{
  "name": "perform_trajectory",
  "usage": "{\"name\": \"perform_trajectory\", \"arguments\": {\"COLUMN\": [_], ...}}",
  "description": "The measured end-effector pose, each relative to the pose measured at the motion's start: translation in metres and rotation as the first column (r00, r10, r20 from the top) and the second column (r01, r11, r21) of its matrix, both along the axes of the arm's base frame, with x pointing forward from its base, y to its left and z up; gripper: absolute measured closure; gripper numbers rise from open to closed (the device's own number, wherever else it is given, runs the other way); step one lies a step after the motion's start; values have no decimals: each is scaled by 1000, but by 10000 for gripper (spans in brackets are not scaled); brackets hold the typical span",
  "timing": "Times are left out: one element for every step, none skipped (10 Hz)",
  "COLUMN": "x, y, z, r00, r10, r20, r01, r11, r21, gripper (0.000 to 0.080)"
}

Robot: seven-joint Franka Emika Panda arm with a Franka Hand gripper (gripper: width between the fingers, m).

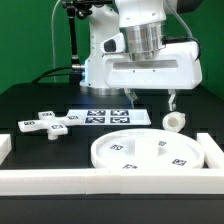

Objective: Assemble round table

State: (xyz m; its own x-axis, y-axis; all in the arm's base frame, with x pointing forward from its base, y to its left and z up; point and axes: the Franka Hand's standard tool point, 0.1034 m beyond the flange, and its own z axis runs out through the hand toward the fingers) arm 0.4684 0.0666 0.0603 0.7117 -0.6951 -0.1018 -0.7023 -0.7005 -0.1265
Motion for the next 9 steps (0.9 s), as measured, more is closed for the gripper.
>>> {"name": "perform_trajectory", "arguments": {"x": [0,-3,-2,-3,-3,-4,-6,-9,-6], "y": [4,14,22,30,31,29,27,22,19], "z": [-1,-3,-4,-8,-10,-11,-11,-11,-12], "r00": [999,999,1000,996,994,992,989,980,971], "r10": [-45,-37,22,84,113,123,147,173,190], "r20": [-7,-11,2,12,9,4,-26,-97,-144], "r01": [45,37,-22,-84,-113,-123,-146,-165,-173], "r11": [999,999,1000,996,994,992,989,983,977], "r21": [3,2,-1,0,6,8,24,80,121], "gripper": [151,151,151,151,151,151,151,151,151]}}
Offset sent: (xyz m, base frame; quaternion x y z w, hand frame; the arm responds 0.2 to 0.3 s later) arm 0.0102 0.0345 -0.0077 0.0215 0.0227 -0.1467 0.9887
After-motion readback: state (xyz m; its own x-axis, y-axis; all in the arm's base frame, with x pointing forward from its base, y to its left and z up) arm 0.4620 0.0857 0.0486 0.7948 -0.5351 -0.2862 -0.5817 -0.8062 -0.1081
